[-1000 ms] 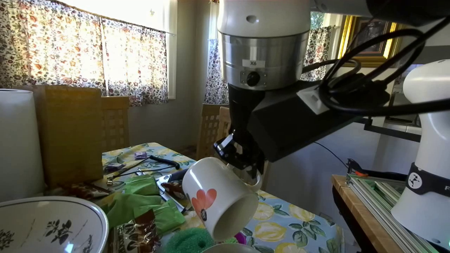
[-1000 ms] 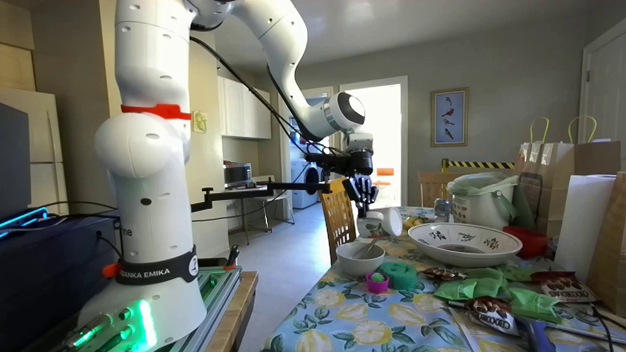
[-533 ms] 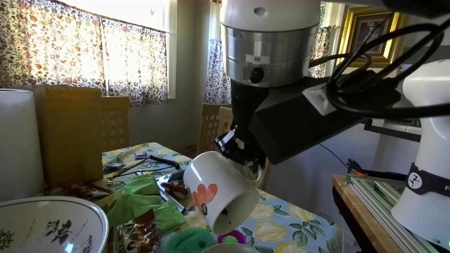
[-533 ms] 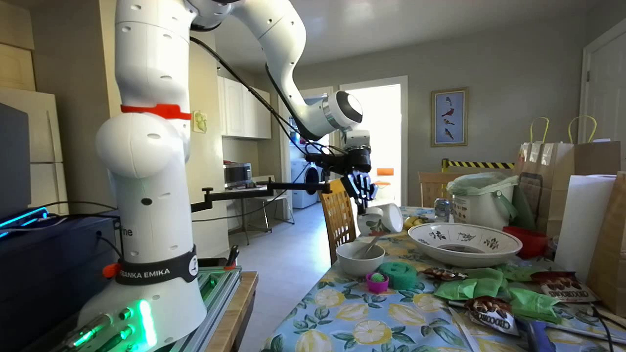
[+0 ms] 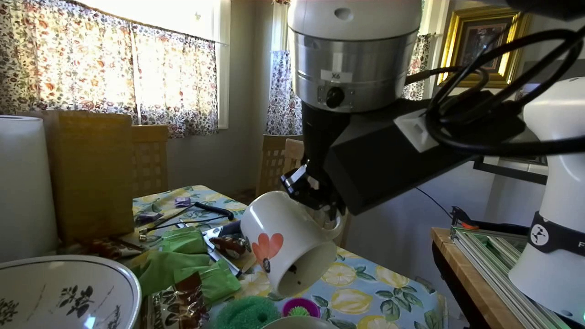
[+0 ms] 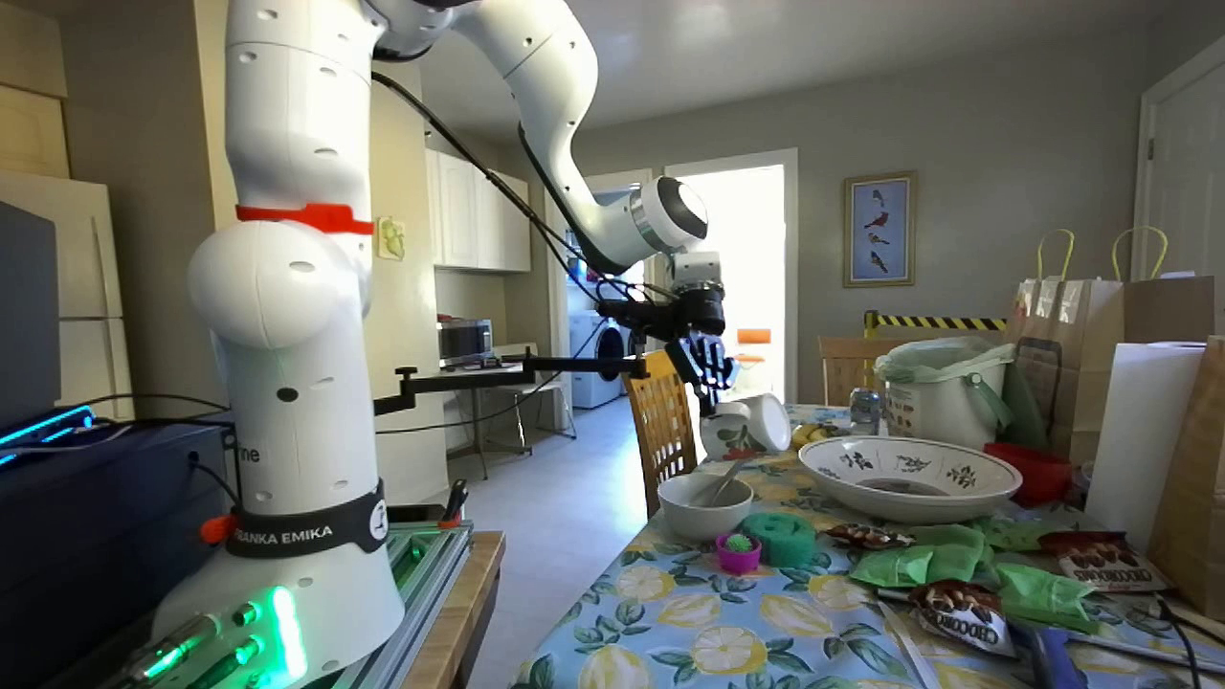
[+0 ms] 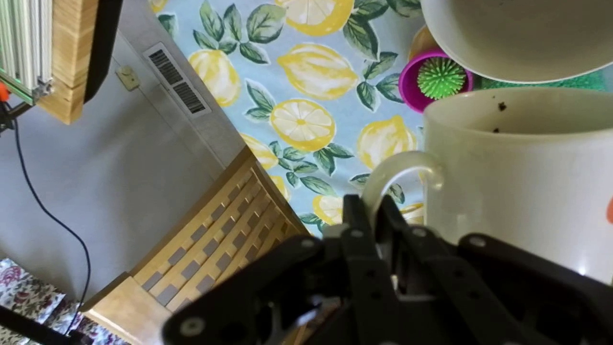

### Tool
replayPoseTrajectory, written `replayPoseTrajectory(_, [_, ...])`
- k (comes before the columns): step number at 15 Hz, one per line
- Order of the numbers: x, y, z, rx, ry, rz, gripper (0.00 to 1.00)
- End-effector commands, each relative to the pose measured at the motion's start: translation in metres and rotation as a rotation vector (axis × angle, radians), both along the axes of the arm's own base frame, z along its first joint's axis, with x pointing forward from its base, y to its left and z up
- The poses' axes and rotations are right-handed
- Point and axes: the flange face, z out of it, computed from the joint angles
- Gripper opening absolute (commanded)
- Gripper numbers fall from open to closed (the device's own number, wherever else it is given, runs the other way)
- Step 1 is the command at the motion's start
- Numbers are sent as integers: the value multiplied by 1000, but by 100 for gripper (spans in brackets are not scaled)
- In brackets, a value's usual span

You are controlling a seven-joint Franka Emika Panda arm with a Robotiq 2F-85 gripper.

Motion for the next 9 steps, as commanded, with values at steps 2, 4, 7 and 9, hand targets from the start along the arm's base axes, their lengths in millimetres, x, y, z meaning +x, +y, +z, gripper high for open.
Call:
replayPoseTrajectory(2, [6, 9, 7, -32, -45, -29, 3])
replayPoseTrajectory(4, [7, 10, 7, -28, -38, -8, 3])
replayPoseTrajectory(7, [-1, 2, 0, -17, 0, 1, 11])
replayPoseTrajectory(9, [-1, 1, -2, -18, 4, 1, 11])
